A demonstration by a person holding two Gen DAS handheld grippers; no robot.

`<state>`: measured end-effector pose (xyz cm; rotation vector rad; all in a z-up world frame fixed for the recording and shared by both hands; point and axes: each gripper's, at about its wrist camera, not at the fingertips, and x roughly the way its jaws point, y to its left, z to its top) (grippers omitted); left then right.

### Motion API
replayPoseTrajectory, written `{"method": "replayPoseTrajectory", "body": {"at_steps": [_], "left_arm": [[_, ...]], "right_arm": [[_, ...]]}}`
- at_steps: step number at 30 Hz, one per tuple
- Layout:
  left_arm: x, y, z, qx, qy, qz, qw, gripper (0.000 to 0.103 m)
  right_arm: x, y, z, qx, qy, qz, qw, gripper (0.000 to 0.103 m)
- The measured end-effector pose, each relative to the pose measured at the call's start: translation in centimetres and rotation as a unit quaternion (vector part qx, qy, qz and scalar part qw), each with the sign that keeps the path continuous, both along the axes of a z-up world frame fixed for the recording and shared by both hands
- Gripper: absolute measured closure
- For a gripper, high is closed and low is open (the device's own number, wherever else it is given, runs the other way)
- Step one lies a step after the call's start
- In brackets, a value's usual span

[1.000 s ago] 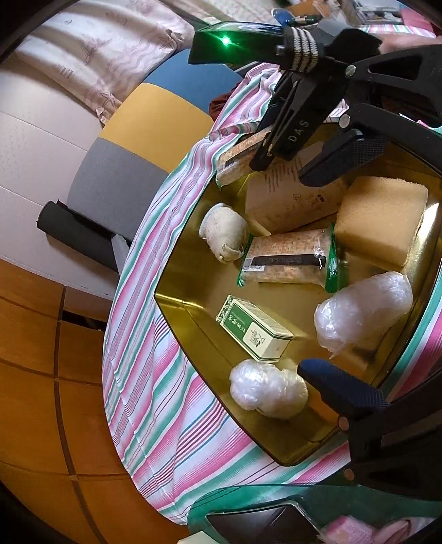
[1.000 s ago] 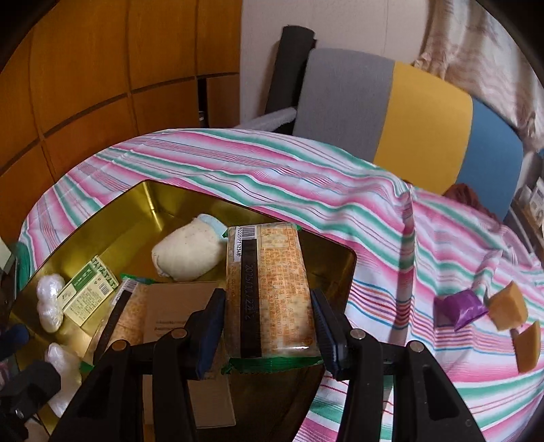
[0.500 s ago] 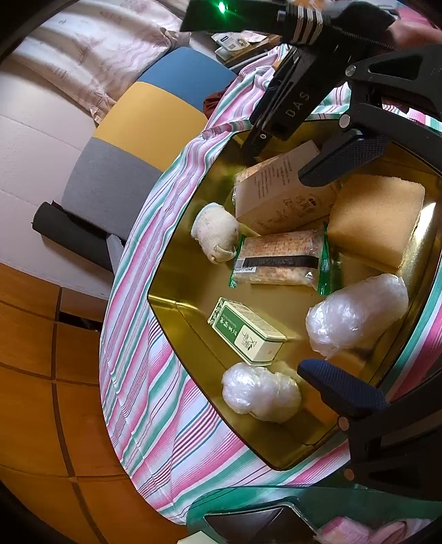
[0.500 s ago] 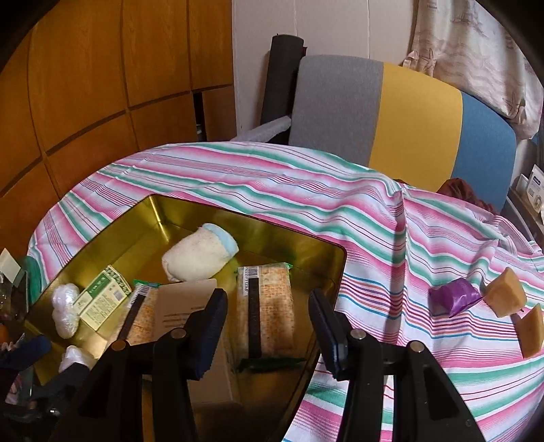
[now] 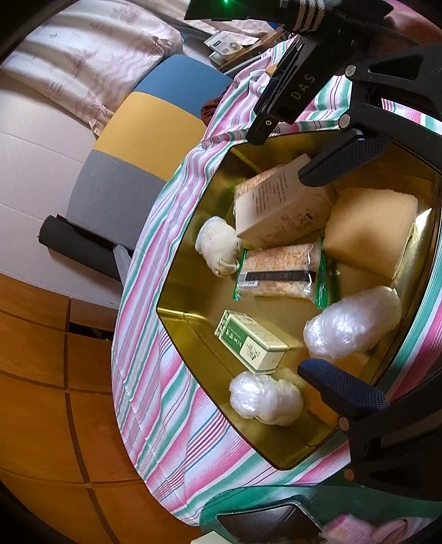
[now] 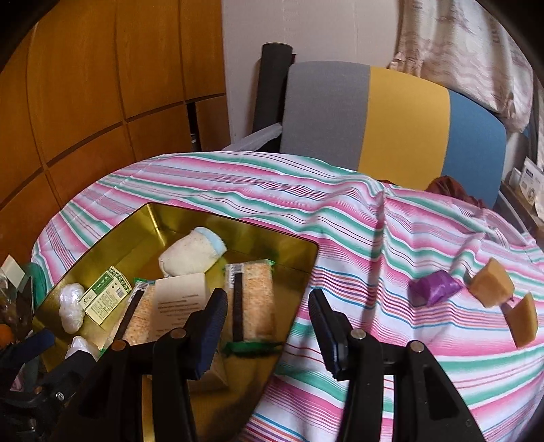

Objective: Organize objects
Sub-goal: 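Return both grippers to the pile and grasp a yellow sponge with the right gripper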

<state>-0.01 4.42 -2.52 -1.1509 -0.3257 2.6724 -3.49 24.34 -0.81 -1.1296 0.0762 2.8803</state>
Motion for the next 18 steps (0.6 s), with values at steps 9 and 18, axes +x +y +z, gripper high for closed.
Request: {"method": "replayPoseTrajectory", "body": {"at_steps": [9, 18], "left_arm": [[1.4, 1.9, 0.2, -0.016, 0.012, -0.030, 0.9993, 0.000], [3.1, 5.3, 0.3, -0.036, 0.018, -0.080, 0.9960, 0.000]], "right_arm": [[2.2, 2.9, 0.1, -0.022, 0.008, -0.022, 1.000, 0.053], [5.2, 7.2, -2.2, -0.037, -0.013, -0.063, 0.997, 0.053]]}}
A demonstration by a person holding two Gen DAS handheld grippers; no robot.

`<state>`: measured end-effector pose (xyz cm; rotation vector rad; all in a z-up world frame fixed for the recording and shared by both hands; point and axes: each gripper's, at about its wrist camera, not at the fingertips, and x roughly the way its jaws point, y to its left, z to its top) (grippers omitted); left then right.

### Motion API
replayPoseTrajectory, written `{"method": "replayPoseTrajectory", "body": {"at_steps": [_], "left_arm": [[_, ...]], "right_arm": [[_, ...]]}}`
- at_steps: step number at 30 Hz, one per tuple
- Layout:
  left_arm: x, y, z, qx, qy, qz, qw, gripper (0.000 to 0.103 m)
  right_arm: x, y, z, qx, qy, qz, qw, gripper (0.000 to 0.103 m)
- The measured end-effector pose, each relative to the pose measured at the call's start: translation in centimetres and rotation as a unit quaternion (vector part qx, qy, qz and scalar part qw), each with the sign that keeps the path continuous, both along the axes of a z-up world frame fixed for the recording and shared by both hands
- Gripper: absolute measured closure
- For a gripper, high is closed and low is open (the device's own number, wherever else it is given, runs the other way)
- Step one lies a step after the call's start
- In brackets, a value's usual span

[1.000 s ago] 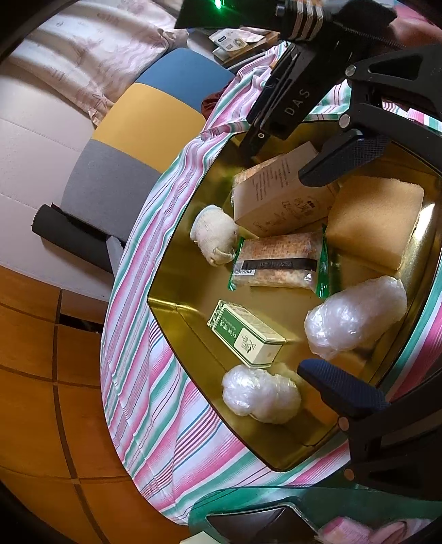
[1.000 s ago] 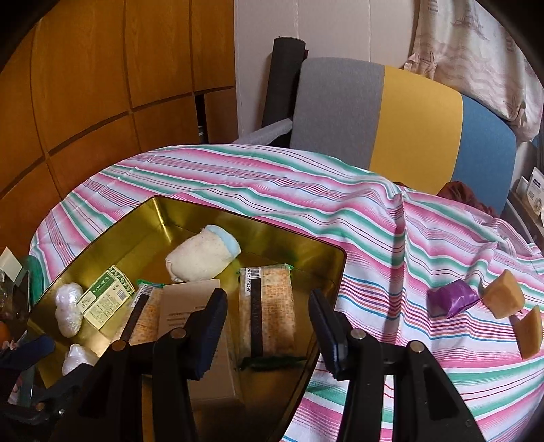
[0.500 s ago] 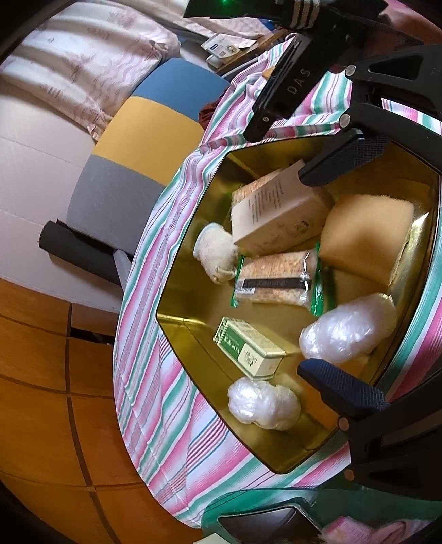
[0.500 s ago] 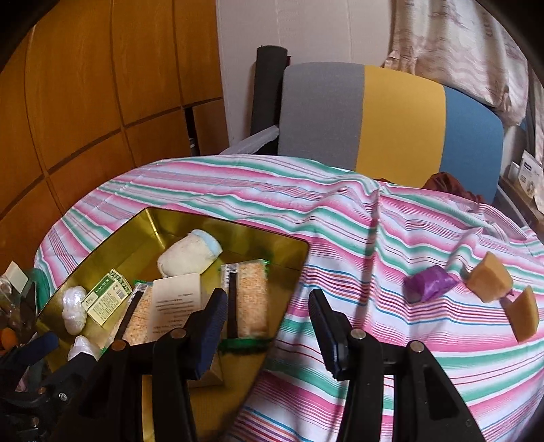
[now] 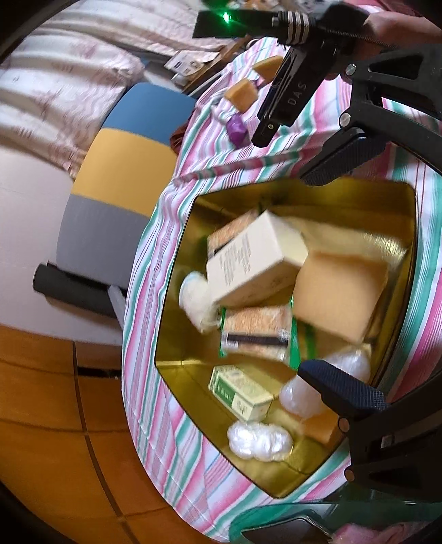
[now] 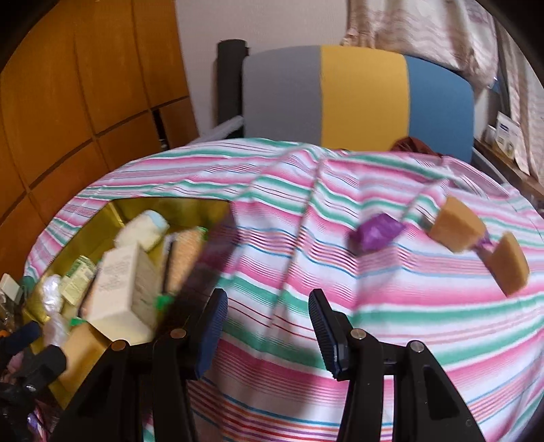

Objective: Organize objects
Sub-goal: 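Return both grippers to the pile and grasp a yellow sponge with the right gripper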

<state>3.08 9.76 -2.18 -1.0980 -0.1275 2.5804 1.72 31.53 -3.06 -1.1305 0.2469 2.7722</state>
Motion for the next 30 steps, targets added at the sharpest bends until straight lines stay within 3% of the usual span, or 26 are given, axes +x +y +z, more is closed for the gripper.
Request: {"method": "replayPoseTrajectory", "body": {"at_steps": [14, 19, 25, 30], "left_arm": [[3.0, 7.8, 1.2, -0.024, 0.015, -0.117, 0.9927, 0.000], [3.7, 10.5, 0.8, -0.039, 0.010, -0.150, 0.9879, 0.000], [3.9, 12.8, 0.2, -0.056, 0.000, -0.168, 0.9842, 0.000], [3.8, 13.9, 0.0, -0.069, -0.006, -0.174, 0.9823, 0.000]], "right_arm": [[6.8, 13.1, -3.4, 0.011, -0.023, -0.125, 0.992, 0.052], [8.7, 19.5, -2.2, 0.015, 0.006, -0.183, 0.983, 0.040], [7.9, 25.3, 0.2, 0.065, 0.033, -0.201, 0.977, 0.035], [5.7, 28.0, -1.1, 0.075, 0.017, -0.177, 0.981, 0.035]]}}
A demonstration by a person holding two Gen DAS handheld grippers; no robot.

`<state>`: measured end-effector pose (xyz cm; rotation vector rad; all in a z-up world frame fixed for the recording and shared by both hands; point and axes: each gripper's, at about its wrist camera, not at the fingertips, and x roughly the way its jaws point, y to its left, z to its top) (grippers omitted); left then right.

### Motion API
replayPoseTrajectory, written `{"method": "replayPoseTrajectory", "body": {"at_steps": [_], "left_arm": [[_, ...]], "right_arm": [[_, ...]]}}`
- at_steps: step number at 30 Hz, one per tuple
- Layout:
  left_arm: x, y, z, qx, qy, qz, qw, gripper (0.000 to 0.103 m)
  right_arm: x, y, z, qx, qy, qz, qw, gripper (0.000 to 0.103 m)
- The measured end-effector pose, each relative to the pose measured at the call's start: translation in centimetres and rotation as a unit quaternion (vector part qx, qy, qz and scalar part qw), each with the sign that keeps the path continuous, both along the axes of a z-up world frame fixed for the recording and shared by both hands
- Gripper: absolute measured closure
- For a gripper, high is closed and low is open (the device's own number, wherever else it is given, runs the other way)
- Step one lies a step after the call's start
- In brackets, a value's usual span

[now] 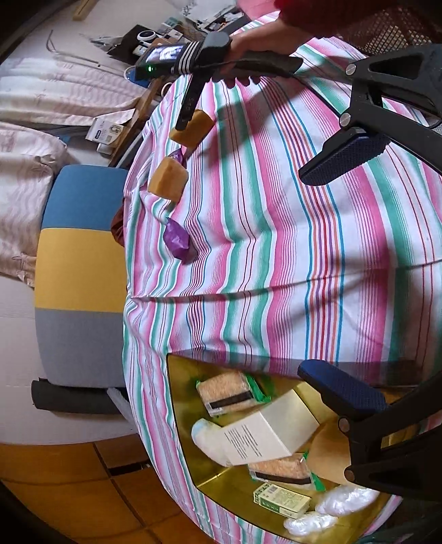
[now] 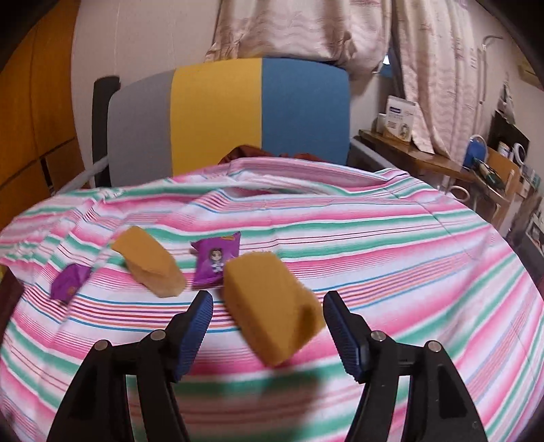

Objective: Organize objects
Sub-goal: 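Return both grippers to the pile and grasp a yellow sponge with the right gripper, then lift the yellow sponge with the right gripper while the left gripper grasps the purple cloth packet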

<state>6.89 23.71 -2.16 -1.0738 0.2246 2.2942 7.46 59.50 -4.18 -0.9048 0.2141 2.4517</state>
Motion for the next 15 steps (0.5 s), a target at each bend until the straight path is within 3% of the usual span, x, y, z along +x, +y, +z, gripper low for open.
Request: {"method": "replayPoseTrajectory", "body": {"at_steps": [7, 15], "left_arm": [[-1.0, 1.4, -0.1, -0.012, 0.001, -0.003, 0.9999, 0.000], [-3.3, 5.4, -0.4, -0.018, 0.007, -0.007, 0.9998, 0.000]], "right_arm": [[-1.0, 1.8, -2.0, -0.016, -0.022, -0.007, 1.000, 0.035], [-0.9, 0.9, -2.3, 0.009, -0.020, 0.001, 1.000, 0.046]]}}
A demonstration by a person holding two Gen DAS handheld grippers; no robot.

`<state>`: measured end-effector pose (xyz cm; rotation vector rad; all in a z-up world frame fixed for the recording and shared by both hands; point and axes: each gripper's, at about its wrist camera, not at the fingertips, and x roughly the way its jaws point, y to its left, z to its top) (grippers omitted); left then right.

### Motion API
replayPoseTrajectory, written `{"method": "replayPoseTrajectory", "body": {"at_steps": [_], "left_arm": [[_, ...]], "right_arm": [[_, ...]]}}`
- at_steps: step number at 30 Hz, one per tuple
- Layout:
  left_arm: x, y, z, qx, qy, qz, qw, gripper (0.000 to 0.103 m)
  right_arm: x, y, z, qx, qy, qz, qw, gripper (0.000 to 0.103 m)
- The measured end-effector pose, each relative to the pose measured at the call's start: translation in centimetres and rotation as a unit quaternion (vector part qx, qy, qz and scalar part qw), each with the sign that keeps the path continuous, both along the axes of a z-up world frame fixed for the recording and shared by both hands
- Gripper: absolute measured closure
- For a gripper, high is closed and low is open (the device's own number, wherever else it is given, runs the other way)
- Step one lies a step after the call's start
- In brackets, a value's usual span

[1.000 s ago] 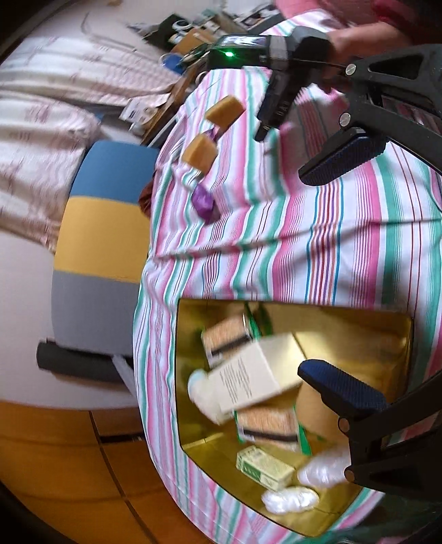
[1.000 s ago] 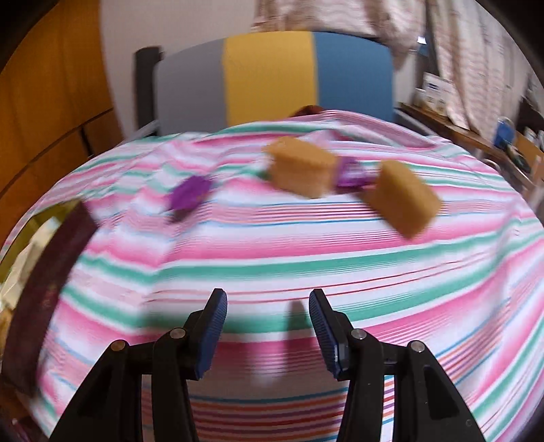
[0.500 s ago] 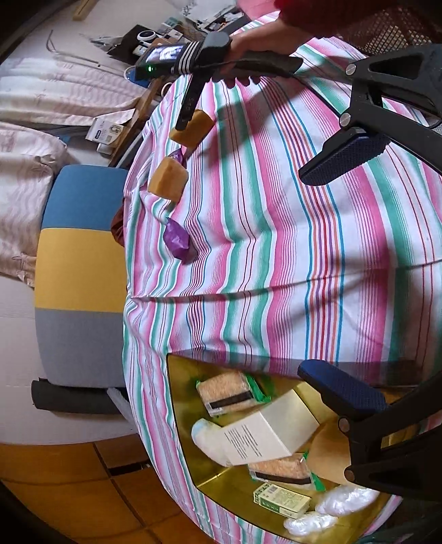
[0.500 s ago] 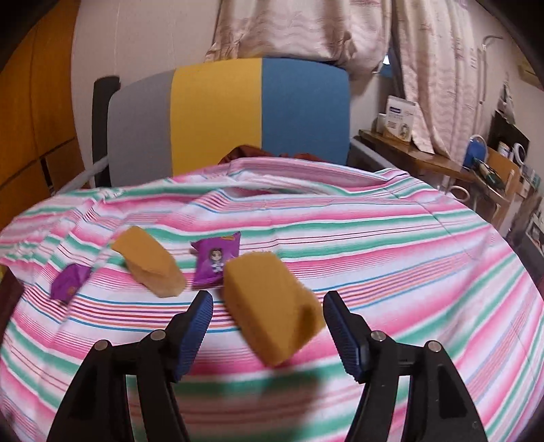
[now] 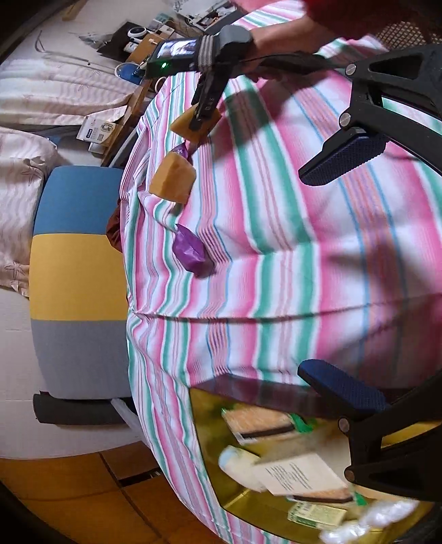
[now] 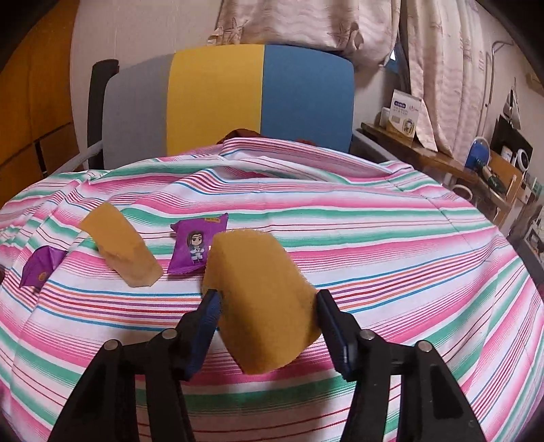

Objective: Organize objects
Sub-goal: 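Lift the yellow sponge with the right gripper while the left gripper grasps the purple cloth packet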

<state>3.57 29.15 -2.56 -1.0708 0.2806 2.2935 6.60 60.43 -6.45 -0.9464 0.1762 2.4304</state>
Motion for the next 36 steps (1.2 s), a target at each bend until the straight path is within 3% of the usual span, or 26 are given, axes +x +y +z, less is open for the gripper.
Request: {"method": "replayPoseTrajectory", "body": {"at_steps": [4, 8, 15, 22, 24, 26, 28, 30, 33, 36], "left_arm": [[-1.6, 2.0, 0.4, 0.001, 0.017, -0.003, 0.9998, 0.000], [-4.1, 3.8, 1.0, 0.038, 0.006, 0.000, 0.9993, 0.000], [-9.9, 7.1, -0.7, 0.070, -0.067, 0.055, 0.9938, 0.002], [-12.3, 10.6, -2.4, 0.043, -0.059, 0.067, 0.9951, 0.008], [-13.0, 10.9, -3.0, 0.042, -0.062, 0.072, 0.9946, 0.019], [-13.3, 11.2, -3.6, 0.038, -0.055, 0.061, 0.9959, 0.046], [-13.2, 11.5, -4.4, 0.017, -0.043, 0.053, 0.9976, 0.050], [-13.0, 10.9, -5.1, 0.028, -0.039, 0.052, 0.9975, 0.051], [-11.7, 10.4, -5.4, 0.032, 0.001, 0.034, 0.9989, 0.051], [-11.4, 9.5, -5.0, 0.054, 0.006, 0.044, 0.9976, 0.051]], "right_arm": [[0.5, -0.9, 0.3, 0.006, 0.017, 0.011, 1.000, 0.047], [1.6, -1.5, 1.0, 0.000, 0.054, 0.024, 0.998, 0.047], [1.9, -2.1, 1.3, 0.024, 0.067, 0.007, 0.997, 0.047], [1.5, -2.5, 1.1, 0.038, 0.061, 0.011, 0.997, 0.046], [1.6, -2.4, 1.0, 0.037, 0.061, 0.010, 0.997, 0.046], [1.6, -2.3, 1.0, 0.036, 0.061, 0.011, 0.997, 0.046], [1.7, -2.3, 0.9, 0.035, 0.061, 0.011, 0.997, 0.046], [1.7, -2.3, 0.9, 0.035, 0.060, 0.011, 0.997, 0.046], [1.7, -2.3, 0.9, 0.036, 0.061, 0.011, 0.997, 0.046], [1.7, -2.3, 0.8, 0.037, 0.062, 0.010, 0.997, 0.046]]}}
